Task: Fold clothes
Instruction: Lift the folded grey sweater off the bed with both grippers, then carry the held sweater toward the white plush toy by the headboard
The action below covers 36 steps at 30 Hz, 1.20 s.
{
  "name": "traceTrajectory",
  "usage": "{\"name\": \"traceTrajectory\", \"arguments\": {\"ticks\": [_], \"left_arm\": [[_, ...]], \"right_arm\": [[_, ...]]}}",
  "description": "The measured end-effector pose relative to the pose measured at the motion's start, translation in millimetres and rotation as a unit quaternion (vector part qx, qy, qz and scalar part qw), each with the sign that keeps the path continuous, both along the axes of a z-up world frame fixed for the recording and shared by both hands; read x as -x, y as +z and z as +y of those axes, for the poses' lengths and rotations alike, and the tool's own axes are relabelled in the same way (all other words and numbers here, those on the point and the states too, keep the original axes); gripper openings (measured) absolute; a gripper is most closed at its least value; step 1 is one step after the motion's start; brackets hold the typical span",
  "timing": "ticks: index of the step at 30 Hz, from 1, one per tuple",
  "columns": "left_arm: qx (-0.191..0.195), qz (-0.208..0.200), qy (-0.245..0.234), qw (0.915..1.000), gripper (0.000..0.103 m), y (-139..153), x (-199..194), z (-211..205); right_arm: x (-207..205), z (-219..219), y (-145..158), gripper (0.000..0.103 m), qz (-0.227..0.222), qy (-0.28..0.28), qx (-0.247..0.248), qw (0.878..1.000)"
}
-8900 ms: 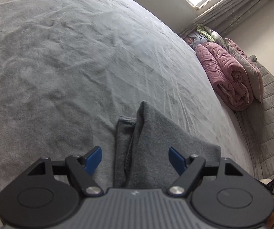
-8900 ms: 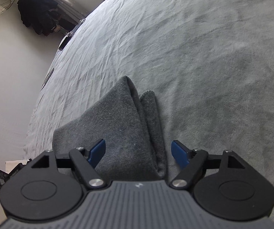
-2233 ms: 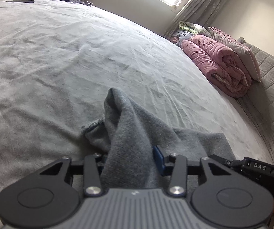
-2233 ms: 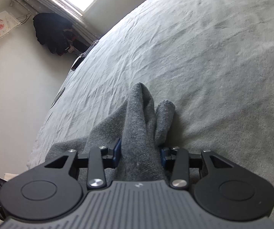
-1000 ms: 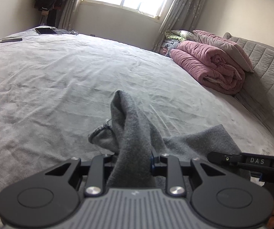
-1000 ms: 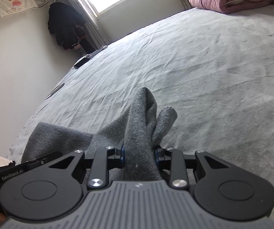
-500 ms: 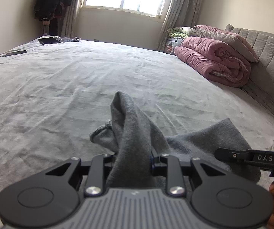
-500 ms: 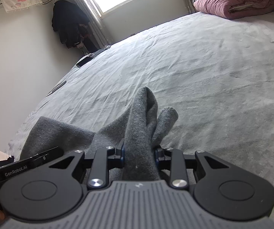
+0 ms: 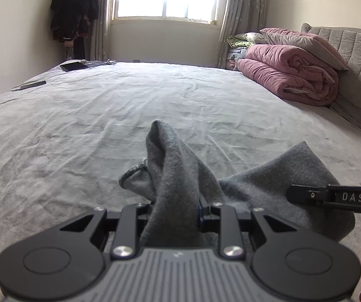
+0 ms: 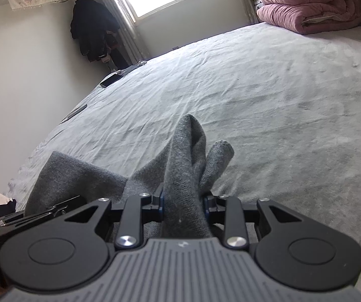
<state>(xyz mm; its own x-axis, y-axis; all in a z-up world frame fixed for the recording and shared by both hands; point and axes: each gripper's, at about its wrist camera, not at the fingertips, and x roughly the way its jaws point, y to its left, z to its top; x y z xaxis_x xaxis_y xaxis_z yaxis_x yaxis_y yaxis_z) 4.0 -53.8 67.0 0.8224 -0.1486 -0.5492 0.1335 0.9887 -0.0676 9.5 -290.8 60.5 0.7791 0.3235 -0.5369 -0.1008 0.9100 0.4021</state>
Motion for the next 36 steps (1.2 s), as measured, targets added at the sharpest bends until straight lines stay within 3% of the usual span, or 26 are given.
{"name": "traceTrajectory", "arguments": {"ticks": [18, 36], "left_arm": [[-0.032, -0.012, 0.022, 0.9992, 0.026, 5, 36, -15], [-0.035, -0.04, 0.01, 0.9985, 0.026, 14, 64, -91]], "right_arm": [[21, 5, 5, 0.031, -0.002, 0.014, 0.027, 1.0], [47, -39, 18, 0.031, -0.028, -0.018, 0.074, 0.997]]}}
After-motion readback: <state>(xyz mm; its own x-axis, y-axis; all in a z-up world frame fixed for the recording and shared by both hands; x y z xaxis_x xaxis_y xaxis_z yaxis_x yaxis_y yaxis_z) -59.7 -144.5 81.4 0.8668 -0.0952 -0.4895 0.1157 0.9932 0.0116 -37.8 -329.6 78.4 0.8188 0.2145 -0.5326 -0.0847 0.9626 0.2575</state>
